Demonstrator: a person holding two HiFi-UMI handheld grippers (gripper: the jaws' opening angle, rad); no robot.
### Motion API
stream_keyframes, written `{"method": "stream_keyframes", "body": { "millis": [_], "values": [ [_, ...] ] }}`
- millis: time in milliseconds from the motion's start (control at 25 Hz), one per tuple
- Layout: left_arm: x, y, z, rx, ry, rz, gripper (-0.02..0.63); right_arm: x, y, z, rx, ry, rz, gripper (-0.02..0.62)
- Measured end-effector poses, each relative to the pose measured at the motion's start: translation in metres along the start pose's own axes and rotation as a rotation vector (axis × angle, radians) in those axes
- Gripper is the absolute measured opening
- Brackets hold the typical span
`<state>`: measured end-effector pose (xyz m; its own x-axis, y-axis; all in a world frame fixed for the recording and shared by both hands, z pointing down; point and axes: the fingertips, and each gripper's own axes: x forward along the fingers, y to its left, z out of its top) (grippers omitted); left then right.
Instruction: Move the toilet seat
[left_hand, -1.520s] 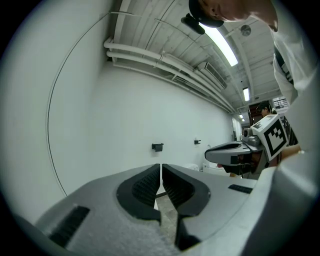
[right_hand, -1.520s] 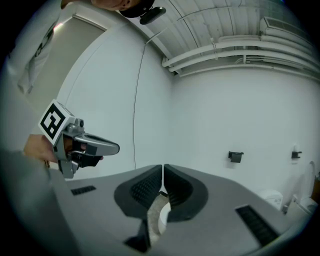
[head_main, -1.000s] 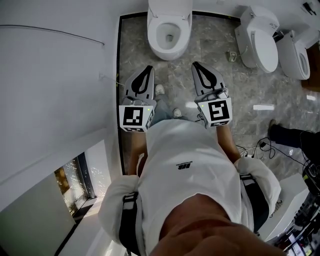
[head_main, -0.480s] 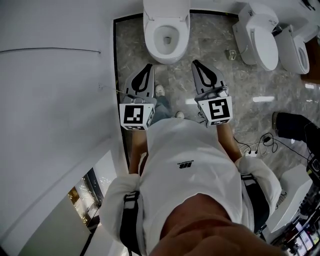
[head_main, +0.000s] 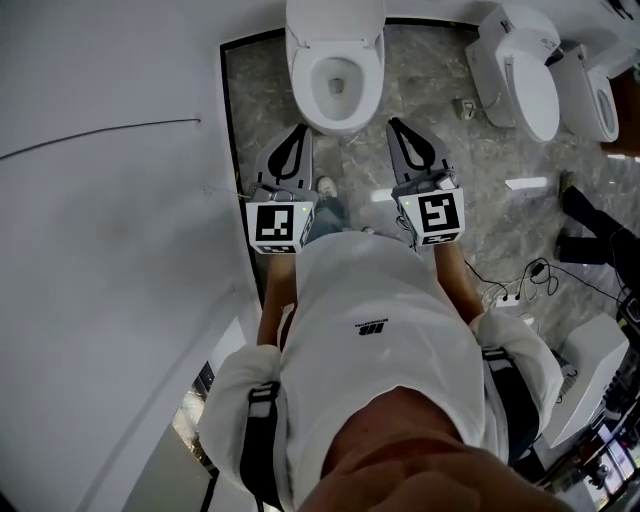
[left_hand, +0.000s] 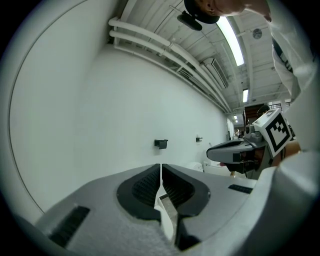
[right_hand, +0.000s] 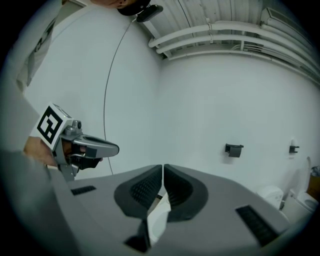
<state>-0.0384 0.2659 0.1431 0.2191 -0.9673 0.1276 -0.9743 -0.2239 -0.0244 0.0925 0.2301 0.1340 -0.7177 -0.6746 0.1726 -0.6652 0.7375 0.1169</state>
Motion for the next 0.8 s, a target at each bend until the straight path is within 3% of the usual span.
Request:
{"method": "stream_keyframes", "body": {
  "millis": [800],
  "values": [
    [0.097,0.069,-0.090,-0.080,0.118,-0.138,0.037,0.105,-0.002,-0.082,0.090,0.195,-0.106,0.035]
  ]
}}
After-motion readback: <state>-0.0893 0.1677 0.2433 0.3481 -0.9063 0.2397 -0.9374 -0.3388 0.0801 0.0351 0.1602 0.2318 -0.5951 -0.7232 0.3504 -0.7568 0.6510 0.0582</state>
